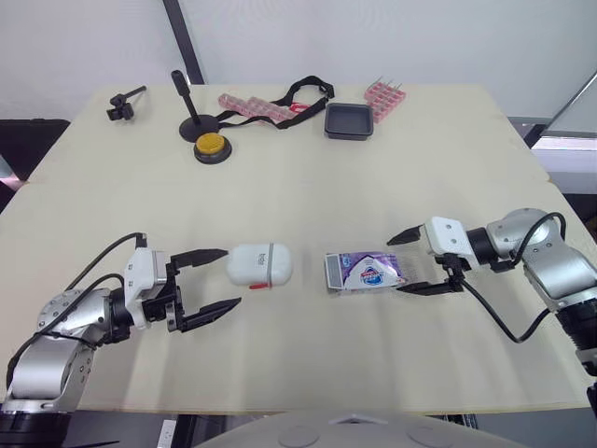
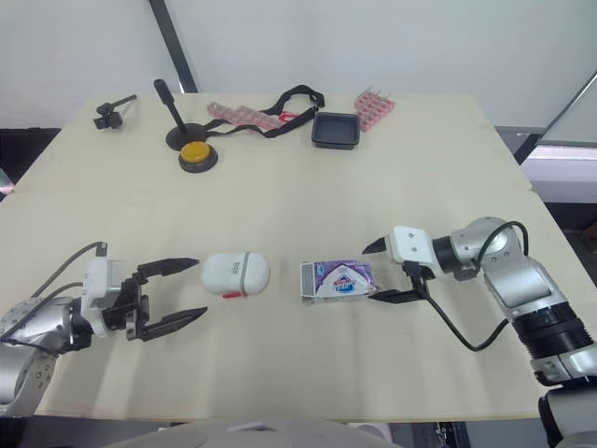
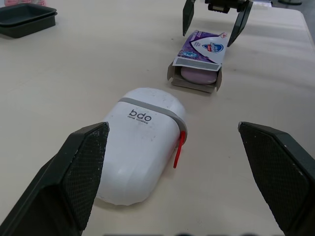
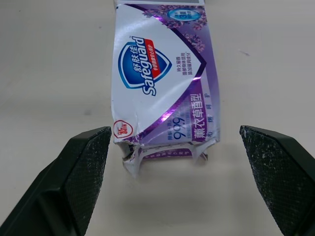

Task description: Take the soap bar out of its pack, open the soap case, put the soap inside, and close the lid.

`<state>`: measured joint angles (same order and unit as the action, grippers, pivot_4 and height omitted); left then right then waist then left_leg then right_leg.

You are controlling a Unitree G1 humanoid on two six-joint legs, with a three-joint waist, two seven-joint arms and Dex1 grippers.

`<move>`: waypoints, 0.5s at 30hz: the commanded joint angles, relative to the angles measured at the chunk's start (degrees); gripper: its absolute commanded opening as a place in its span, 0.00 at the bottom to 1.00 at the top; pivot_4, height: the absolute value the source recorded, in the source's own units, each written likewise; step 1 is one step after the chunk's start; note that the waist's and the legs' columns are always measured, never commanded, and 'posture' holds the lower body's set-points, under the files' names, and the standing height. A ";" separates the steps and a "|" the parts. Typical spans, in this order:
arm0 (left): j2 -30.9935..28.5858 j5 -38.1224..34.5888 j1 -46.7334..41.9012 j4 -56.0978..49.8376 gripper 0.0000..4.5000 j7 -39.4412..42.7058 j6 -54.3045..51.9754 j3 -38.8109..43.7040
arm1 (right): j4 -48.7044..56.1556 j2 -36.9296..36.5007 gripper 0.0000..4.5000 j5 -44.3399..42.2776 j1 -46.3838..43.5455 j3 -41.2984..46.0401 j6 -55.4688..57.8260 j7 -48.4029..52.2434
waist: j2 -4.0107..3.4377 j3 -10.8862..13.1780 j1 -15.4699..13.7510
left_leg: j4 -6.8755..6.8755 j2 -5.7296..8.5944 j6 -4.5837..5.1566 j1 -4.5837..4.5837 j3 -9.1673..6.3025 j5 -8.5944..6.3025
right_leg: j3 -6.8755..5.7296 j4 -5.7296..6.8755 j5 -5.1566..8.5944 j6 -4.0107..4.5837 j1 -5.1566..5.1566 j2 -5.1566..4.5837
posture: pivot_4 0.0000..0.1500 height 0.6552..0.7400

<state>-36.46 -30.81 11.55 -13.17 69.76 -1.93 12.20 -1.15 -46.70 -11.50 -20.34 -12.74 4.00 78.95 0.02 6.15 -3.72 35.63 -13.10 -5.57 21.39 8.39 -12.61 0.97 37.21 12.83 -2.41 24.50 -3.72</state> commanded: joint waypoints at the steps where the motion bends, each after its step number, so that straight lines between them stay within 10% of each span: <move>1: -0.19 -0.50 0.08 -1.59 1.00 -0.29 1.08 0.33 | 0.01 0.24 1.00 -0.29 -1.22 0.53 0.00 0.31 | 0.00 0.00 -0.01 | 0.01 0.00 0.00 0.00 0.00 0.00 | 0.00 0.01 0.00 0.00 0.00 0.00 | 1.00 0.87; 15: -0.47 -0.29 0.73 -1.98 1.00 -1.49 0.94 0.33 | -0.33 1.06 0.88 0.52 -0.77 -0.06 0.68 0.12 | 0.00 0.00 -0.01 | 0.11 -0.14 -0.02 0.00 0.00 -0.01 | 0.00 0.07 -0.01 0.01 0.01 0.12 | 1.00 0.87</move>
<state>-36.46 -30.79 12.11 -13.38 68.56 -1.57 12.12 -1.85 -45.27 -10.97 -21.00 -13.16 5.20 78.94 0.01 6.15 -3.73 35.74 -13.25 -5.60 21.39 8.39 -12.62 0.96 37.28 12.82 -2.40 24.51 -3.60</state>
